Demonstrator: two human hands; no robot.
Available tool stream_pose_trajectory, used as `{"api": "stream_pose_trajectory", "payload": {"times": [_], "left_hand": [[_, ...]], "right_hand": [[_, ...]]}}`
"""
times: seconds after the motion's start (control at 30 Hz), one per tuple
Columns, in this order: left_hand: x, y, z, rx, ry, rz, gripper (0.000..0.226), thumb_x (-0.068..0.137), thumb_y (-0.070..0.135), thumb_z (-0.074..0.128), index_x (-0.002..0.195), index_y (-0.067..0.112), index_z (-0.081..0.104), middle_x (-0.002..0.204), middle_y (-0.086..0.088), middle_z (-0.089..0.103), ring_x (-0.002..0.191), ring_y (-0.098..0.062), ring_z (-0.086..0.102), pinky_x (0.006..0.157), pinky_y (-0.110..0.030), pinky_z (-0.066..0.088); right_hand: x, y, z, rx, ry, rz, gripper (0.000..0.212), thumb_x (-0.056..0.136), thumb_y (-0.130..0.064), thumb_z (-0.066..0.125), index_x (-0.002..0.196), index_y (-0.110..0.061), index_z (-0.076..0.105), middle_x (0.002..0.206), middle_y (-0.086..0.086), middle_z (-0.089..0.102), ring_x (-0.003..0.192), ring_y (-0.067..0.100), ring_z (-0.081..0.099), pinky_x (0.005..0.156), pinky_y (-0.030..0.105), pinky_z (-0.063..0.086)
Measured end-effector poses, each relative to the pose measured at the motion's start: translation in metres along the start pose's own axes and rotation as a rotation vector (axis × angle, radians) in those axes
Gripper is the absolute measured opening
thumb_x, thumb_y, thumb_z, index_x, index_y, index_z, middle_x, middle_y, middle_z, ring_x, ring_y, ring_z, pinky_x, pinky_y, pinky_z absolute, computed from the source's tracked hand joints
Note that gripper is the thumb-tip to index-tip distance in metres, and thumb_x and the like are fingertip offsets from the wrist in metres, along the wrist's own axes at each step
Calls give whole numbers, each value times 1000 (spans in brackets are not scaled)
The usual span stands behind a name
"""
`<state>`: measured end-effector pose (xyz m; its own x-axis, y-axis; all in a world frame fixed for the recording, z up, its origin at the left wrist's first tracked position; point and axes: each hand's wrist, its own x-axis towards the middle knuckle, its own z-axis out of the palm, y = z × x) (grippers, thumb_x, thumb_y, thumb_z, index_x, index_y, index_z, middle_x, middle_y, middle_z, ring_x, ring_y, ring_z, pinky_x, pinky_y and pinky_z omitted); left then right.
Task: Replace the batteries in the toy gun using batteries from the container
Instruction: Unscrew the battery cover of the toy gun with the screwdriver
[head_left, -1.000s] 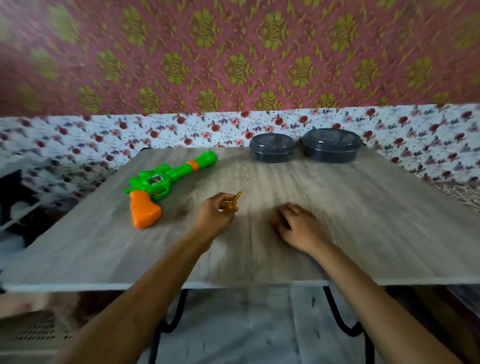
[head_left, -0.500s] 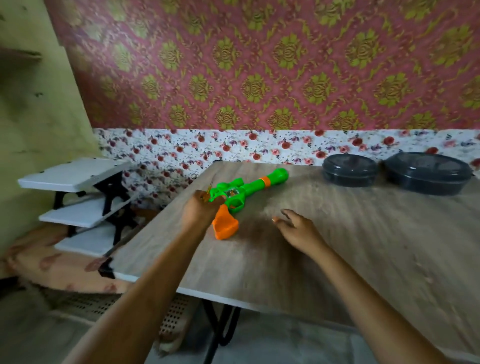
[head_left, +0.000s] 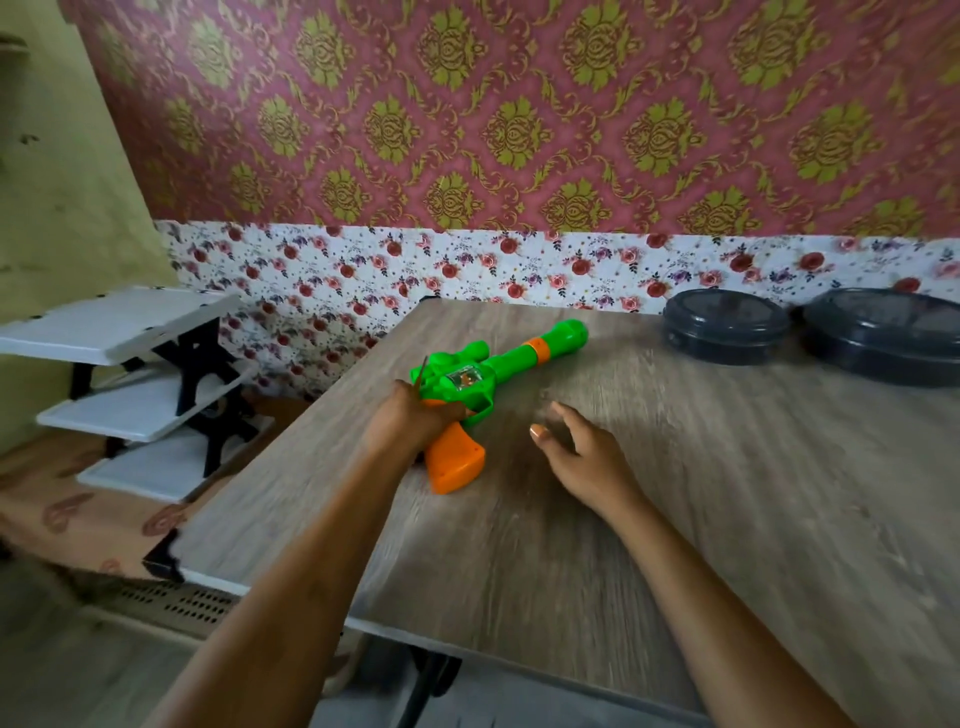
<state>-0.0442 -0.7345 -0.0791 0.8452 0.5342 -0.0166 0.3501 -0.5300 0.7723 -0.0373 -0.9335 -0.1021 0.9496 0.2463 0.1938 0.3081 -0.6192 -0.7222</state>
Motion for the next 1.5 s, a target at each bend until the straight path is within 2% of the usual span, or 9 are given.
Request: {"api": "stream_pose_trajectory", "payload": {"times": [0.17,0.37,0.5,0.83,1.0,1.13,1.27,1.4,1.5], "left_hand": [[-40,-4,5,-127,79,85,62,74,39,75,121,13,44,103,-9,59,91,-28,59,73,-37,50],[-107,16,19,-292,120,406,56,75,22,78,120,11,46,77,3,53,64,-9,51,49,-13,38],[-135,49,52,-317,90,572,66,74,26,78,128,11,42,103,5,53,81,-10,52,56,-14,34],[-148,95,126,-526,-174,615,61,78,40,60,131,21,38,123,0,56,110,-11,57,91,-33,51],[-129,88,126,-577,-140,669,57,82,33,61,132,15,38,114,20,51,100,18,52,84,-9,47],[-124,87,121,-596,-137,713,49,89,18,62,132,14,39,114,26,48,100,20,49,83,-7,46],[-123,90,120,-607,-130,714,39,91,22,59,126,23,43,110,9,54,98,1,55,80,-19,50],[-118,79,114,-672,-13,555,19,89,23,43,104,27,54,83,-4,43,68,-11,43,63,-31,40],[-125,70,107,-501,15,584,40,91,16,43,131,15,49,98,-7,43,75,-13,48,69,-30,44]], "right_hand": [[-13,-3,-7,228,80,22,48,90,-31,56,132,-10,49,135,11,54,124,21,51,106,34,39],[-50,-10,-35,741,-45,157,41,91,-39,51,125,-16,54,129,5,57,113,16,57,95,30,45],[-75,3,-72,930,-129,185,22,92,-36,47,101,-22,62,104,4,69,96,18,65,88,35,49],[-76,46,-109,1043,87,164,28,91,-20,53,120,-19,53,109,4,65,92,11,62,75,29,52],[-69,58,-104,1109,-68,165,34,86,-1,55,117,-15,56,85,-5,73,84,10,66,82,30,52],[-70,59,-104,1035,-159,174,40,83,-3,60,119,-18,52,96,5,68,94,19,63,93,37,47],[-65,60,-103,955,-99,84,42,84,-5,60,123,-17,50,100,6,67,93,18,64,88,32,51],[-65,62,-103,917,-10,56,37,86,-3,57,120,-15,51,93,1,68,81,8,66,88,31,50],[-65,64,-104,872,9,49,34,86,-5,57,120,-11,54,93,-4,68,76,0,66,85,24,51]]}}
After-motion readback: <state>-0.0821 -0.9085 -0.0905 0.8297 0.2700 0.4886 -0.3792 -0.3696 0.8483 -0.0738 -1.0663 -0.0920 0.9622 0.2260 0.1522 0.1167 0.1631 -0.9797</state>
